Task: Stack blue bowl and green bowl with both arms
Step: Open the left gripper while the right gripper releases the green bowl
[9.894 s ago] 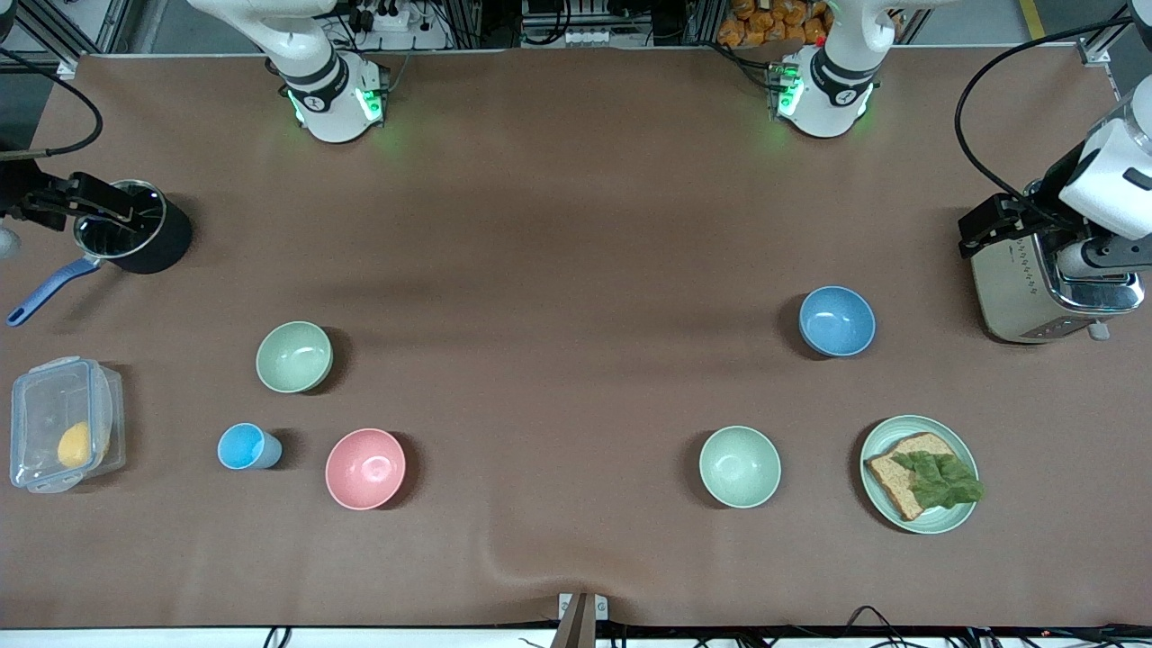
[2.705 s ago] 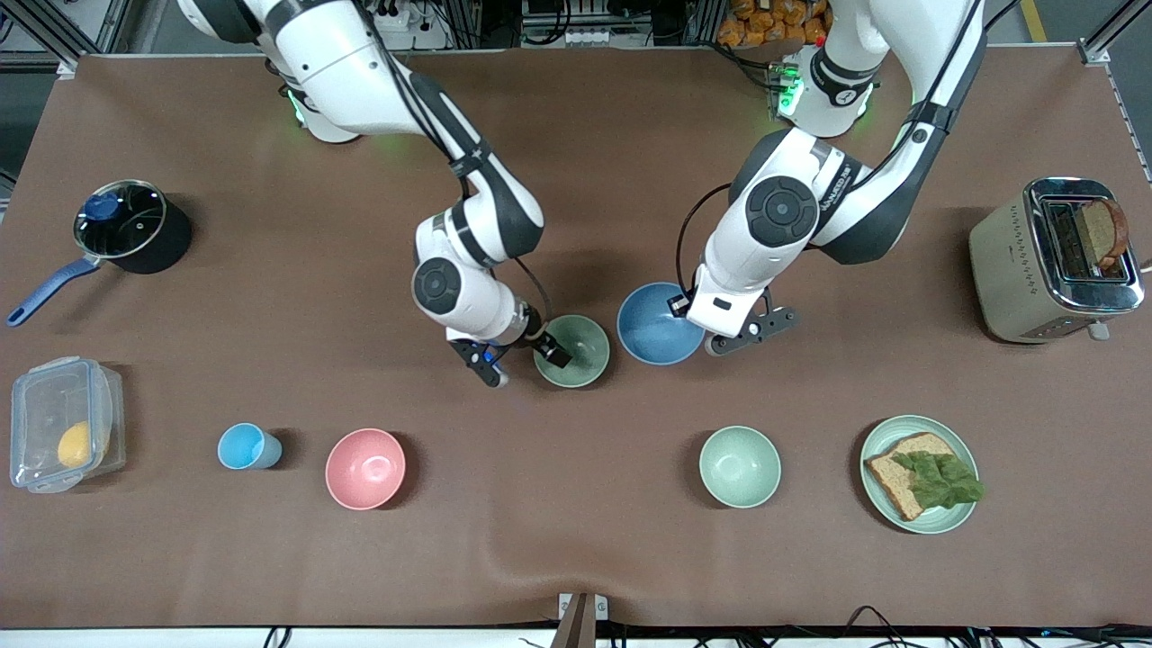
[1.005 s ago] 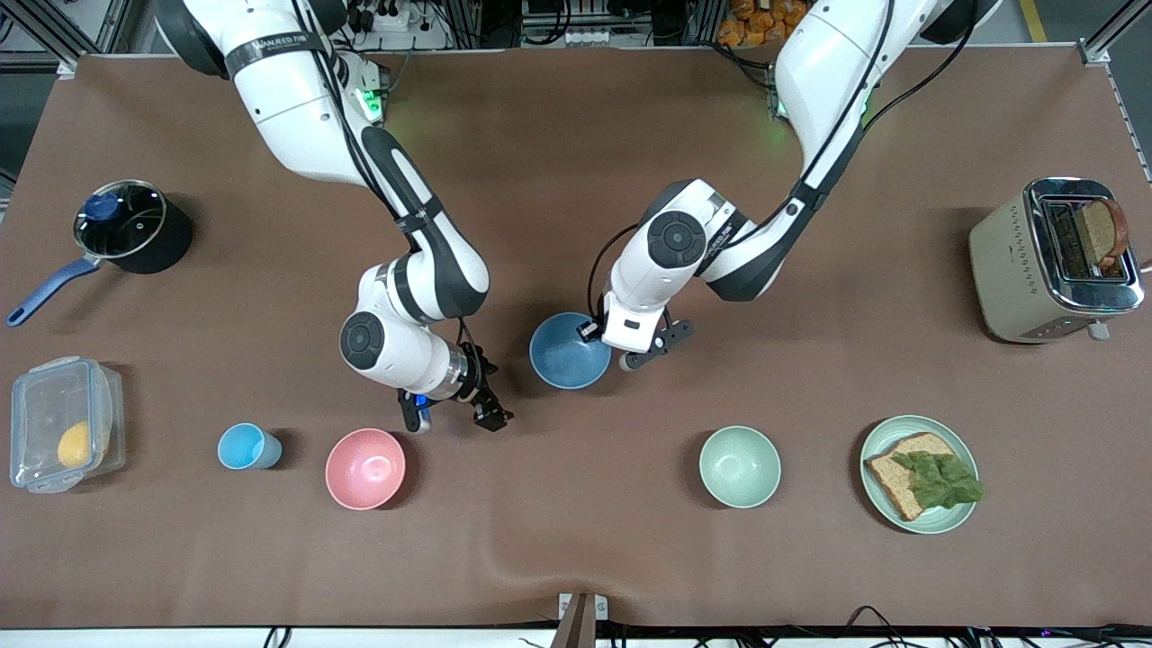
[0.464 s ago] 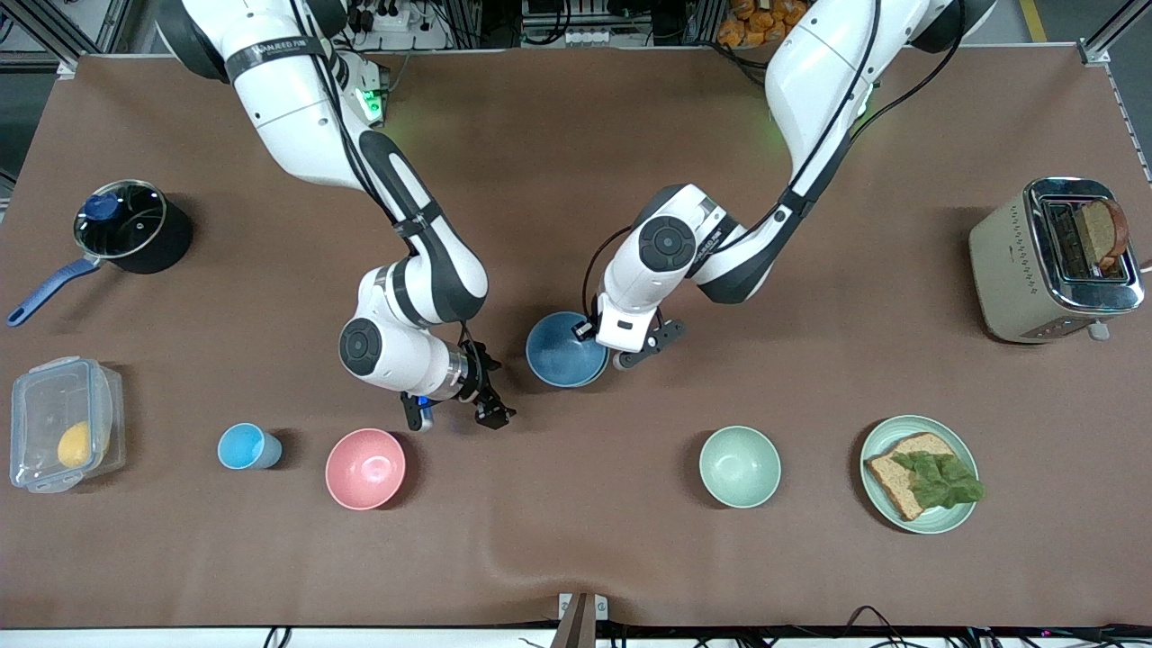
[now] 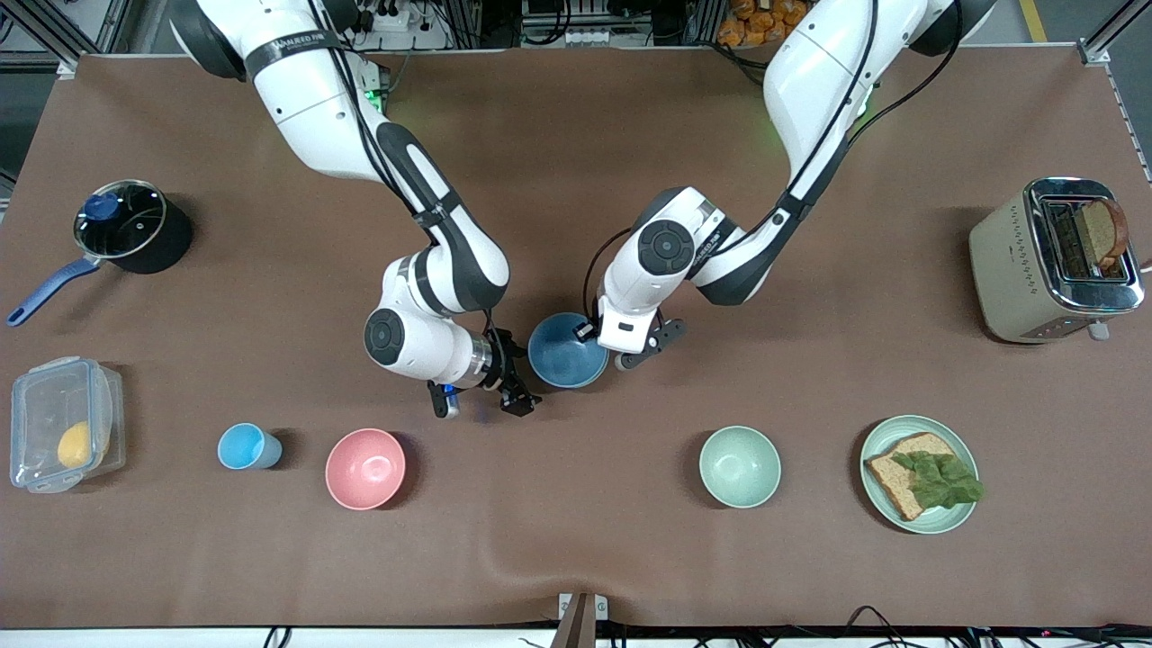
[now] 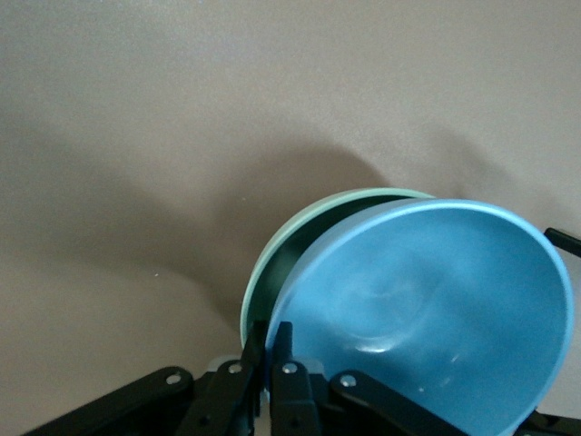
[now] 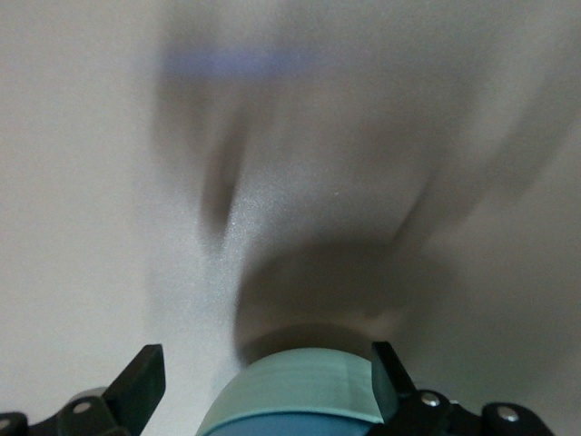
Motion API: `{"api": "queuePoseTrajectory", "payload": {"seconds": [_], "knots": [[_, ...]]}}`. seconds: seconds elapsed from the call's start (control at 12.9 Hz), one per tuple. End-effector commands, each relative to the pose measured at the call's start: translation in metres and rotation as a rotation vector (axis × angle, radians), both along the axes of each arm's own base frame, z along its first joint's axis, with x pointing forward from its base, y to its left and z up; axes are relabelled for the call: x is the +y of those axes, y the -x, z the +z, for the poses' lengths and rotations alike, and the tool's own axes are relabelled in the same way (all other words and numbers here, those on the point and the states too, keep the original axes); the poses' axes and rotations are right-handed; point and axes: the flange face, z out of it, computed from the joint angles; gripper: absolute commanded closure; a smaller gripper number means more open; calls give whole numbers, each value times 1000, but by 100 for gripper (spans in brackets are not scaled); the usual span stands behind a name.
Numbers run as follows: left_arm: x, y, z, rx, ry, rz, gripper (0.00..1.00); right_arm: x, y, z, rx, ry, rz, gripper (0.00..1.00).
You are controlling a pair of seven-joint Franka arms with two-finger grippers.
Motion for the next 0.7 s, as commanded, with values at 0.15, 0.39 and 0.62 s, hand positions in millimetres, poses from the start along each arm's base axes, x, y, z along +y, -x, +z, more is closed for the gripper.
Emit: {"api": "queuePoseTrajectory", "payload": {"seconds": [0.15, 0.39, 0.62], "knots": [[-5, 5, -9, 14, -6, 19, 73, 4, -2, -6, -10, -14, -27, 0], [-3, 2, -3, 4, -4, 21, 0, 4, -2, -6, -14, -12, -21, 0], [5, -11, 32, -52, 2, 28, 0, 3, -2, -7, -21, -4, -3, 0]]}}
